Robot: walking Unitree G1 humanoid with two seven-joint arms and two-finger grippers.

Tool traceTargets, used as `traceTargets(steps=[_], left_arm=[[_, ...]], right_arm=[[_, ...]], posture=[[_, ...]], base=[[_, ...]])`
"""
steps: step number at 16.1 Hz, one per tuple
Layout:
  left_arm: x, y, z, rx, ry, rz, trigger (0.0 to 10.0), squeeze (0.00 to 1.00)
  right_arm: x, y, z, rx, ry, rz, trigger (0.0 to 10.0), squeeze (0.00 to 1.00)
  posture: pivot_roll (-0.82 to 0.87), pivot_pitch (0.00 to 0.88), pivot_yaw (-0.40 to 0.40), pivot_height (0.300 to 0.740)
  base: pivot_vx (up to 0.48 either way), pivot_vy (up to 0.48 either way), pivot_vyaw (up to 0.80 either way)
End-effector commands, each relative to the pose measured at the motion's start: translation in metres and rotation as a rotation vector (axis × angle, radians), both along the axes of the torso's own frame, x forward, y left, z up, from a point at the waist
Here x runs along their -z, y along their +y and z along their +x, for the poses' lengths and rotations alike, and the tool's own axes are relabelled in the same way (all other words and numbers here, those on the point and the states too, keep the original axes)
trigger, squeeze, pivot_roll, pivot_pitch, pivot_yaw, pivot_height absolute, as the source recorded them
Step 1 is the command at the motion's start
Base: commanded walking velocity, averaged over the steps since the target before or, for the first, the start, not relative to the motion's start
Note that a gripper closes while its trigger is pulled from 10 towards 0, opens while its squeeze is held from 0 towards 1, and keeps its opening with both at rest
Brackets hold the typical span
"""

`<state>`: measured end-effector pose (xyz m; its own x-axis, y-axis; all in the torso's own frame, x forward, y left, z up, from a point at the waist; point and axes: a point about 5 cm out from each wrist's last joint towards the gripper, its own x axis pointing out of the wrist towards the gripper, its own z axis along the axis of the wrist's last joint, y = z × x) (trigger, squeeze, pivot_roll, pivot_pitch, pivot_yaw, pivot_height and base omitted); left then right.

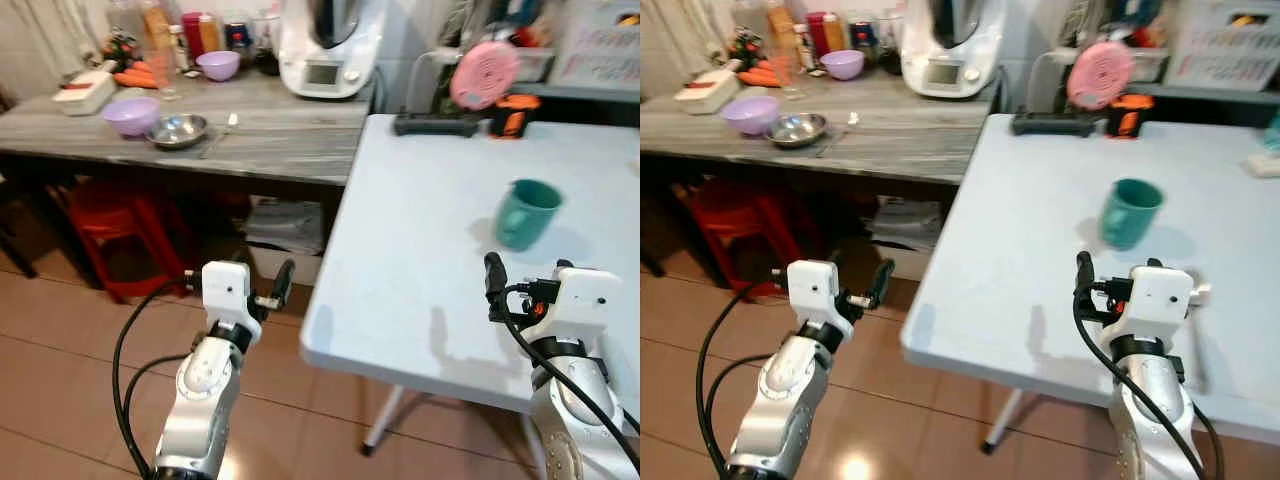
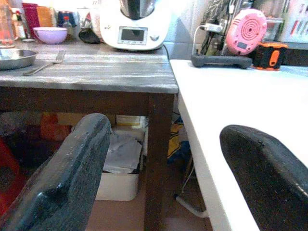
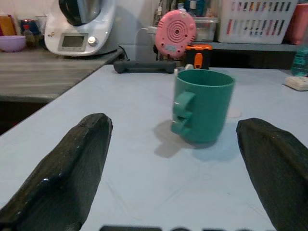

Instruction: Setting the table

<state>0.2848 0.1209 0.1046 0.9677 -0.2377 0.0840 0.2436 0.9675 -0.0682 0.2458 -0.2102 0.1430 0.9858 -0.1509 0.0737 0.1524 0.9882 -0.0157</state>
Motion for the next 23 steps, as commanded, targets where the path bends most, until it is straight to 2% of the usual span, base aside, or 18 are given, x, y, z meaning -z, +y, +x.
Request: traceTargets(steps=[1,11,16,20,23], left_arm=[[0.002,0.008,-0.001,-0.026,0.009,0.010,10.0,0.00],[0.002,0.010,0.001,-0.010,0.007,0.025,10.0,0.00],[0.006,0.007,-0.001,0.034,0.031,0.012,10.0,0.00],[0.003,0.000,-0.007,0.194,-0.009,0.022,10.0,0.00],[0.004,-0.010,-0.015,0.348,-0.024,0.053,10.0,0.00]], right_arm=[[-0.005,0.005,0.003,-0.024,-0.025,0.007,10.0,0.00],[-0.003,0.006,0.004,-0.008,-0.028,0.019,10.0,0.00],[0.009,0.003,0.001,0.037,0.028,0.073,10.0,0.00],[0.013,0.002,0.006,0.053,0.059,0.094,10.0,0.00],[0.022,0.008,0.011,0.048,0.125,0.114,10.0,0.00]], posture=[[-0.10,0.027,0.048,0.740],[-0.10,0.023,0.066,0.740],[-0.10,0.023,0.066,0.740],[-0.10,0.030,0.064,0.740],[-0.10,0.033,0.063,0.740]], base=[[0.000,-0.296,0.00],[0.000,-0.292,0.00],[0.000,0.000,0.00],[0.000,0.000,0.00],[0.000,0.000,0.00]])
